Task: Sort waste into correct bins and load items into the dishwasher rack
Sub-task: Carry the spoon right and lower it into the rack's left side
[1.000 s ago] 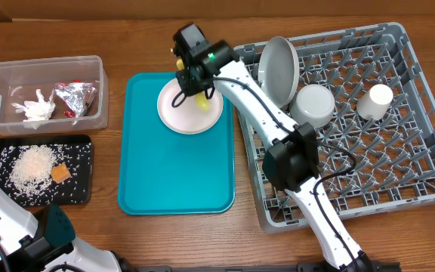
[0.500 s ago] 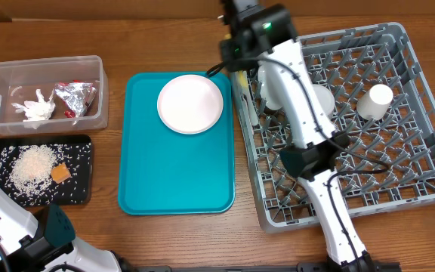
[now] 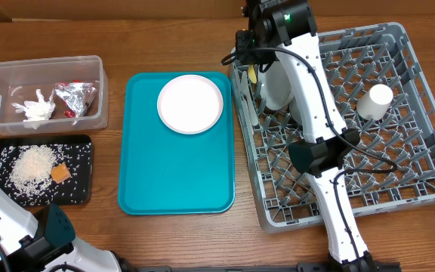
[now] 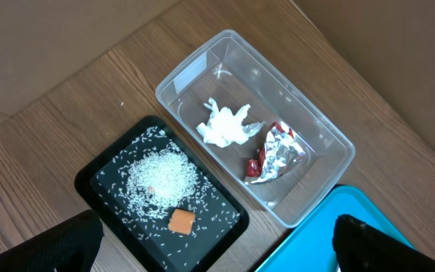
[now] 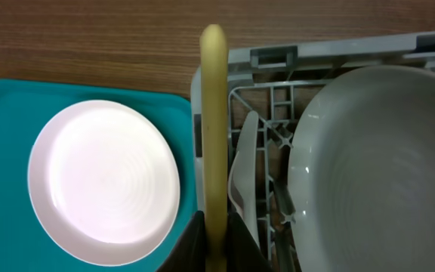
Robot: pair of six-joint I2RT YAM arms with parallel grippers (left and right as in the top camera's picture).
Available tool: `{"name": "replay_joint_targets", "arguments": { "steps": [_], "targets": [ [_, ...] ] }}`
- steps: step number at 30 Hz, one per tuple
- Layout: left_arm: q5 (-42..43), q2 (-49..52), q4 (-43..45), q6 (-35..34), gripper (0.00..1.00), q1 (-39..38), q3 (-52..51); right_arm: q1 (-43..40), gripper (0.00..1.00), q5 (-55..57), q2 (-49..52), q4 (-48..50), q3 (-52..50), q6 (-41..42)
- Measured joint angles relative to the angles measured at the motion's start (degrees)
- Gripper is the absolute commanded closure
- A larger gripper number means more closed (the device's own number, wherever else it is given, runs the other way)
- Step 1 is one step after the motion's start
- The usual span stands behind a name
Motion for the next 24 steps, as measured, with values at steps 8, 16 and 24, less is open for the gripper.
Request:
{"name": "replay_joint_targets", "arguments": {
  "steps": [8, 16, 24],
  "targets": [
    [0.00, 0.00, -0.02, 0.00, 0.00, 0.00, 0.00, 0.00, 0.82, -0.31, 0.02, -0.07, -8.41, 0.11],
    [0.00, 0.00, -0.02, 0.00, 0.00, 0.00, 0.00, 0.00, 0.49, -0.61, 0.02, -0.02, -8.94, -0.04],
    [0.00, 0.00, -0.02, 0.00, 0.00, 0.00, 0.00, 0.00, 0.47, -0.61, 0.00, -0.04, -8.94, -0.04]
  ]
}}
